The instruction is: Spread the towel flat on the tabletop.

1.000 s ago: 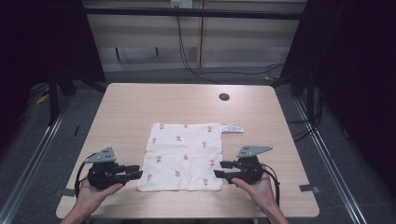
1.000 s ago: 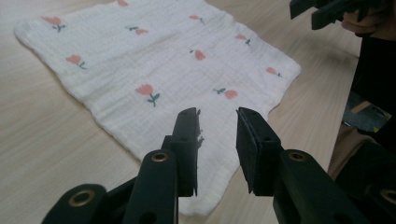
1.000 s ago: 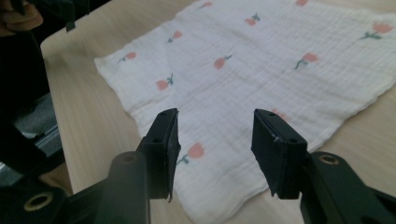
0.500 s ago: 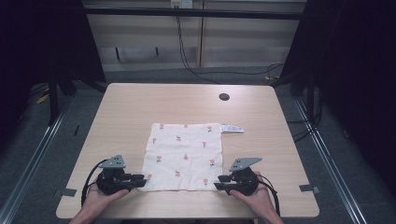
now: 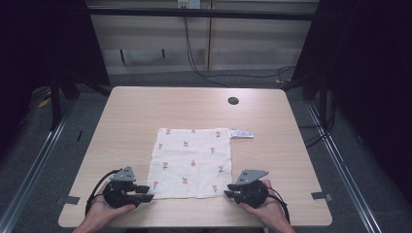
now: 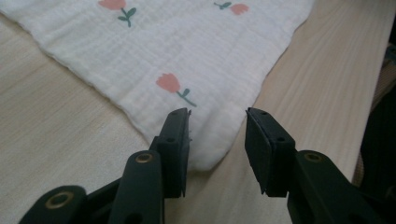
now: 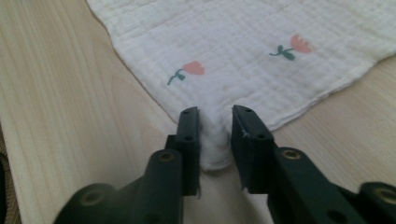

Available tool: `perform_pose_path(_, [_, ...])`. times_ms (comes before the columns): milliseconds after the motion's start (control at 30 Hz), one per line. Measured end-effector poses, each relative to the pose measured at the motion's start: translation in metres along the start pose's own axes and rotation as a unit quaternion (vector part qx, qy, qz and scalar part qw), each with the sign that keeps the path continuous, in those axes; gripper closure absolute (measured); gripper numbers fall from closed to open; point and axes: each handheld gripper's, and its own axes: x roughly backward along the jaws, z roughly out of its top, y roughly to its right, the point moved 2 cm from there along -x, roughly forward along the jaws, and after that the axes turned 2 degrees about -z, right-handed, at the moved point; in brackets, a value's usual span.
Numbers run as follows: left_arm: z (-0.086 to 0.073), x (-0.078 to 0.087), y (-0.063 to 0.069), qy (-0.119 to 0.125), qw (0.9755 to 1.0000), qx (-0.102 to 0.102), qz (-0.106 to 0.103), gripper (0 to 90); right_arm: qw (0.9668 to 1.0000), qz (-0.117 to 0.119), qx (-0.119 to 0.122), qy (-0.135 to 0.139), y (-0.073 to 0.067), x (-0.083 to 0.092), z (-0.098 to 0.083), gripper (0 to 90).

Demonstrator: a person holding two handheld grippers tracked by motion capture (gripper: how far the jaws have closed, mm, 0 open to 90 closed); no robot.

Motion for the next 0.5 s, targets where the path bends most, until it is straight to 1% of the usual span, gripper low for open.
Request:
perform_pose_path(33, [0.0,-0.001,-0.001,-0.007,1.0,0.0,-0.003,58.8,1.0,0.0,-0.008,-0.002,0.002,0.001,0.0,79.9])
perform_pose_path(67, [0.0,-0.003,0.0,-0.007,1.0,-0.004,0.002,58.8,0.9998,0.003,-0.017,-0.004,0.002,0.001,0.0,80.7])
perform_pose_path(100, [0.001,-0.004,0.0,-0.006,0.9999,-0.009,0.003,58.8,0.9998,0.003,-0.017,-0.005,0.003,0.001,0.0,81.7])
perform_pose_path(167, [0.001,-0.005,0.001,-0.002,0.9999,-0.011,0.003,58.8,0.9998,0.006,-0.016,-0.009,0.004,0.002,0.001,83.4])
perform_pose_path(233, [0.001,-0.006,0.003,-0.003,0.9999,-0.014,0.008,59.0,0.9996,0.01,-0.025,-0.012,0.006,0.002,0.001,84.4])
perform_pose_path(267, [0.001,-0.006,0.003,-0.001,0.9997,-0.019,0.012,61.3,0.9994,0.012,-0.028,-0.014,0.007,0.003,0.0,84.4])
perform_pose_path(300, [0.001,-0.007,0.004,-0.003,0.9997,-0.022,0.009,62.2,0.9994,0.013,-0.029,-0.014,0.007,0.004,0.0,84.5])
perform_pose_path(333, [0.001,-0.008,0.005,0.0,0.9997,-0.021,0.008,63.2,0.9991,0.018,-0.035,-0.014,0.007,0.005,-0.001,84.5])
perform_pose_path(367, [0.002,-0.009,0.006,-0.001,0.9995,-0.03,0.009,66.2,0.9991,0.022,-0.035,-0.012,0.008,0.005,-0.002,84.5])
perform_pose_path(400, [0.002,-0.01,0.007,-0.007,0.999,-0.043,0.01,71.8,0.999,0.025,-0.033,-0.014,0.007,0.006,-0.002,84.4])
perform_pose_path(433, [0.003,-0.011,0.007,-0.006,0.9988,-0.047,0.01,76.2,0.999,0.027,-0.034,-0.016,0.007,0.007,-0.002,84.4])
perform_pose_path(467, [0.003,-0.013,0.008,-0.003,0.999,-0.044,0.005,81.4,0.9989,0.027,-0.034,-0.015,0.007,0.007,-0.003,84.4])
perform_pose_path(500, [0.004,-0.014,0.009,-0.006,0.9989,-0.046,-0.003,86.9,0.9988,0.03,-0.035,-0.016,0.006,0.008,-0.003,84.4])
